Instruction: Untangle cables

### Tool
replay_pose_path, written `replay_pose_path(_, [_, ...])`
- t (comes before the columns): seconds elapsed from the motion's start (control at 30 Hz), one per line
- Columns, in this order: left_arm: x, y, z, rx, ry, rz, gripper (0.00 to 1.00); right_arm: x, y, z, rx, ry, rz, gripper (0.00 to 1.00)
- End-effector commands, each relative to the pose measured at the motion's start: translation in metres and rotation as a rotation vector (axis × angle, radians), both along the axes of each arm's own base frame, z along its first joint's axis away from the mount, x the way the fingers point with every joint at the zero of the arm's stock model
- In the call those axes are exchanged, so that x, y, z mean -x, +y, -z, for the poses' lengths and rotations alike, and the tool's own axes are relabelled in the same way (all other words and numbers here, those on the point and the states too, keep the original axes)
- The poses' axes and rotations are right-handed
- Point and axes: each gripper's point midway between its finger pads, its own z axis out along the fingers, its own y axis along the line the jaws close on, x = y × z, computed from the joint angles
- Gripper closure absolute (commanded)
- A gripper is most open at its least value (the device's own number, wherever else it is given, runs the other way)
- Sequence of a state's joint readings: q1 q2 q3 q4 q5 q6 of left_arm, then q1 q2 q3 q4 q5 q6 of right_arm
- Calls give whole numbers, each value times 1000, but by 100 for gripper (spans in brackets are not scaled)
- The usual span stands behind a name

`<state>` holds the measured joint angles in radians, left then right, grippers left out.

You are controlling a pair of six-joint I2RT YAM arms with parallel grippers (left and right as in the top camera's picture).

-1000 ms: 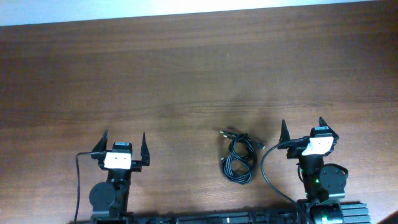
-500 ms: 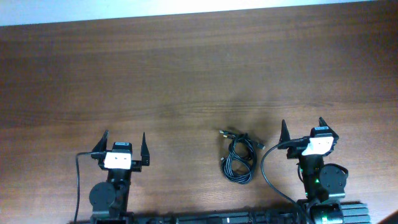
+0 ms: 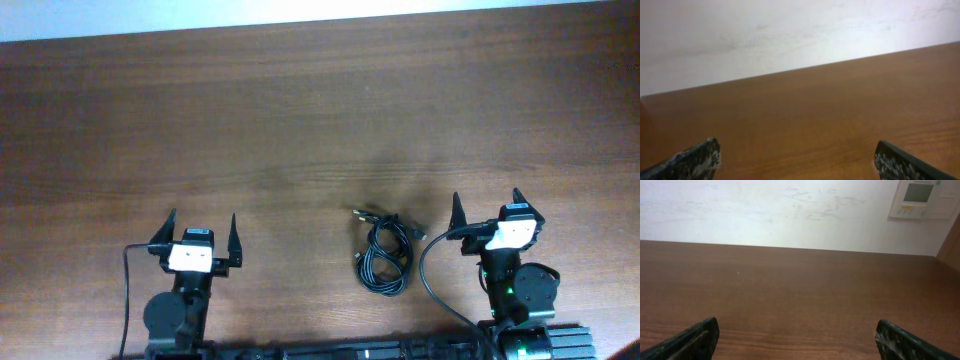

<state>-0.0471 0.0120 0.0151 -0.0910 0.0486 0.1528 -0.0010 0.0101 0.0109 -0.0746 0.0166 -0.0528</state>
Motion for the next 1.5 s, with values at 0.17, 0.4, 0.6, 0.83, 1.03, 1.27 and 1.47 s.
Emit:
replay_pose_path(0.17, [5, -6, -24, 9, 72, 35, 1, 0, 1, 3, -4, 6, -3, 1])
replay_pose_path(0.4, [-14, -36, -58, 36, 210, 208, 1, 0, 1, 3, -4, 6, -3, 1])
replay_pose_path(0.6, [-22, -68, -76, 110, 485, 388, 1, 0, 1, 3, -5, 6, -3, 1])
replay_pose_path(0.83, [1, -153, -48, -3, 807, 687, 1, 0, 1, 3, -5, 6, -3, 1])
replay_pose_path(1.03, [8, -188, -32, -53, 852, 793, 1, 0, 1, 3, -5, 6, -3, 1])
replay_pose_path(1.27, [0, -193, -23, 102, 954, 691, 1, 0, 1, 3, -5, 6, -3, 1])
replay_pose_path(1.47, [14, -243, 16, 91, 1086, 744, 1, 0, 1, 3, -4, 6, -3, 1])
